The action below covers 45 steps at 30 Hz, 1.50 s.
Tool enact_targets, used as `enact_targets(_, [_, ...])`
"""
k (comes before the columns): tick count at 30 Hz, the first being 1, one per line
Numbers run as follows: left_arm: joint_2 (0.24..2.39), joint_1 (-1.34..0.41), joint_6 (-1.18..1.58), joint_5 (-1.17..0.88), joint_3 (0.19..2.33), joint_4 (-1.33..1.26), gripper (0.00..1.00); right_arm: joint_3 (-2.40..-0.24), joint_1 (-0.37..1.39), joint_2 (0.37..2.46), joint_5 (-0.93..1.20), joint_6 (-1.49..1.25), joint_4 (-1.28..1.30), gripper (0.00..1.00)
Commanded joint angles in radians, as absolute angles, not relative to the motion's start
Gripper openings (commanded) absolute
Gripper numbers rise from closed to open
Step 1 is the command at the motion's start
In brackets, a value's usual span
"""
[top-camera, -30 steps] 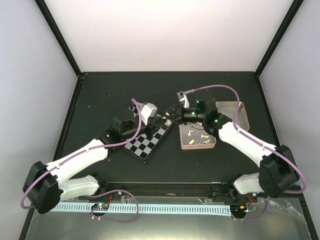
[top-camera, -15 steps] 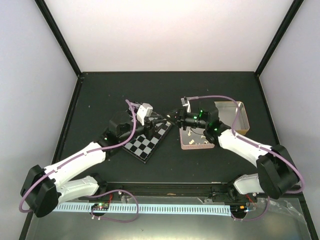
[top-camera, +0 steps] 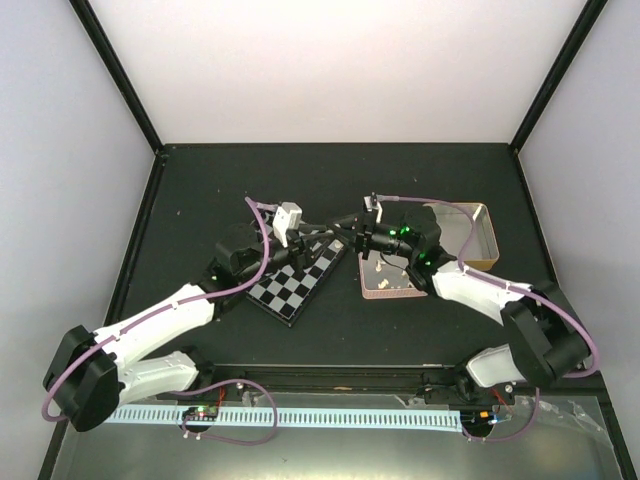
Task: Set up the chess pieces on the board
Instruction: Place the chess piece on the chessboard.
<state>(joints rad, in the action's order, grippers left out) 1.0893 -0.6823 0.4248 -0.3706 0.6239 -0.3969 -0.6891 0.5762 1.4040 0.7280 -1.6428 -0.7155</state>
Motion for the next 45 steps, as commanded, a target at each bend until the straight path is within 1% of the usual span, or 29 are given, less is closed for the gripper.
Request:
enact_targets(1, [1.098, -0.678, 0.419, -0.358, 0.629, -0.430, 0.36, -0.674, 0.580, 1.430, 0.754, -1.741, -0.871, 0.05])
enact_targets(3, [1.101, -0.678, 0.412, -0.352, 0.631, -0.432, 0.36, -0.672, 0.580, 1.437, 0.763, -1.755, -0.890, 0.05])
enact_targets(9, [1.124, -0.679, 0.404, -0.381, 0.652, -0.426, 0.16, -0.667, 0.581, 1.431, 0.769, -1.776, -0.901, 0.05])
enact_targets(12, [1.122, -0.680, 0.402, -0.379, 0.643, -0.427, 0.12, -0.670, 0.582, 1.430, 0.766, -1.779, -0.895, 0.06])
enact_targets(16, [1.123, -0.681, 0.394, -0.381, 0.647, -0.420, 0.02, -0.673, 0.581, 1.432, 0.763, -1.778, -0.886, 0.07])
enact_targets(18, [1.121, -0.680, 0.388, -0.373, 0.657, -0.402, 0.01, -0.683, 0.581, 1.425, 0.764, -1.742, -0.851, 0.13])
enact_targets(20, [1.114, -0.679, 0.381, -0.353, 0.672, -0.358, 0.01, -0.708, 0.580, 1.388, 0.749, -1.655, -0.736, 0.29])
enact_targets(23, [1.095, -0.679, 0.367, -0.293, 0.710, -0.224, 0.02, -0.759, 0.576, 1.325, 0.679, -1.444, -0.448, 0.49])
enact_targets(24, [1.089, -0.678, 0.363, -0.267, 0.728, -0.155, 0.01, -0.778, 0.573, 1.308, 0.639, -1.371, -0.353, 0.55])
enact_targets(26, [1.081, -0.679, 0.347, -0.218, 0.762, -0.027, 0.02, -0.806, 0.563, 1.272, 0.534, -1.231, -0.162, 0.63])
enact_targets(28, [1.085, -0.679, 0.329, -0.171, 0.805, 0.120, 0.01, -0.818, 0.545, 1.241, 0.420, -1.124, -0.004, 0.66])
enact_targets(30, [1.105, -0.679, 0.308, -0.148, 0.844, 0.238, 0.02, -0.826, 0.533, 1.211, 0.295, -1.030, 0.109, 0.68])
enact_targets(33, [1.158, -0.680, 0.310, -0.102, 0.913, 0.407, 0.02, -0.833, 0.525, 1.168, 0.112, -0.934, 0.233, 0.68])
enact_targets(37, [1.249, -0.681, 0.311, -0.085, 1.001, 0.556, 0.01, -0.862, 0.525, 1.125, -0.087, -0.837, 0.359, 0.68])
enact_targets(41, [1.407, -0.683, 0.302, -0.103, 1.087, 0.656, 0.02, -0.864, 0.523, 1.095, -0.212, -0.793, 0.416, 0.68])
enact_targets(45, [1.582, -0.683, 0.288, -0.115, 1.196, 0.731, 0.02, -0.858, 0.523, 1.083, -0.252, -0.777, 0.438, 0.68])
